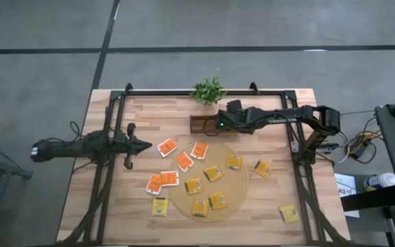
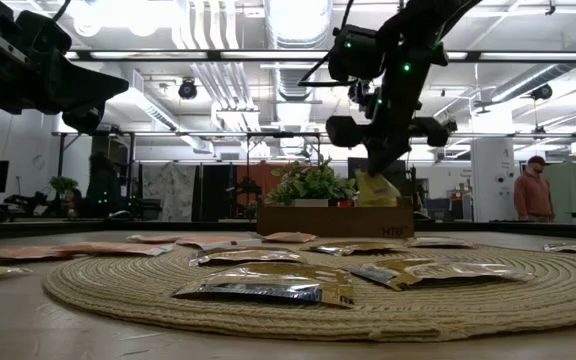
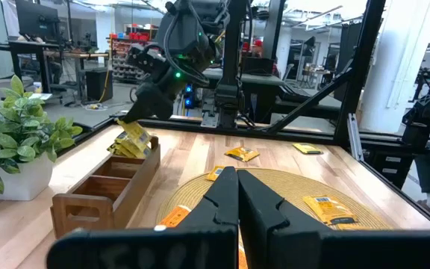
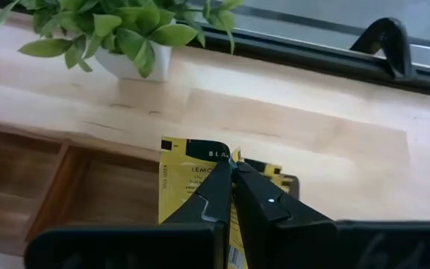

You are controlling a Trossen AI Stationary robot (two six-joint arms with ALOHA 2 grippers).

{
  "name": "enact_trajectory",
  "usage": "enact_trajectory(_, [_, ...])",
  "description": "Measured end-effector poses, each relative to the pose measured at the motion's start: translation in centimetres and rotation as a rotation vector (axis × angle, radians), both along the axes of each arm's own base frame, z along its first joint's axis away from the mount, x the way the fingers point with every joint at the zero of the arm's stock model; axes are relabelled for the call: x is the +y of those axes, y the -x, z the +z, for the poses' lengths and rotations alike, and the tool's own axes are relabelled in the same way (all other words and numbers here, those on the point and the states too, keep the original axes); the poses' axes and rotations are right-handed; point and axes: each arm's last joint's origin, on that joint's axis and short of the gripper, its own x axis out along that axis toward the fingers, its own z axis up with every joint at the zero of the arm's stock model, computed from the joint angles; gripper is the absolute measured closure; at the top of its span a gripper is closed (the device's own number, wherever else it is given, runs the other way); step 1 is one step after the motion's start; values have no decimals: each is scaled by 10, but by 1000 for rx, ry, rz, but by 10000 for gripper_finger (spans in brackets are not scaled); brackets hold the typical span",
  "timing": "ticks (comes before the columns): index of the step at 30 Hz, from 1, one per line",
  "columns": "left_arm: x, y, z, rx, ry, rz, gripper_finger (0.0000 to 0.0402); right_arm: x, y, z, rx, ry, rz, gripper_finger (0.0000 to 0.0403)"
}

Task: Pick & Place Tea
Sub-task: Put the yellow tea bag into the right section of the wooden organizer

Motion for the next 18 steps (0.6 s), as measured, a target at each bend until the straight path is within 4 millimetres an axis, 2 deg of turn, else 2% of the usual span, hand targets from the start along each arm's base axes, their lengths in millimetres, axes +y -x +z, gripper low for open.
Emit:
enact_trajectory(9, [0,0,0,0,0,1,402,1,6,-14,16,-3,-18,390])
enact_trajectory(18, [0,0,0,1,0,0,402,0,5,-13,19,38,-24,390])
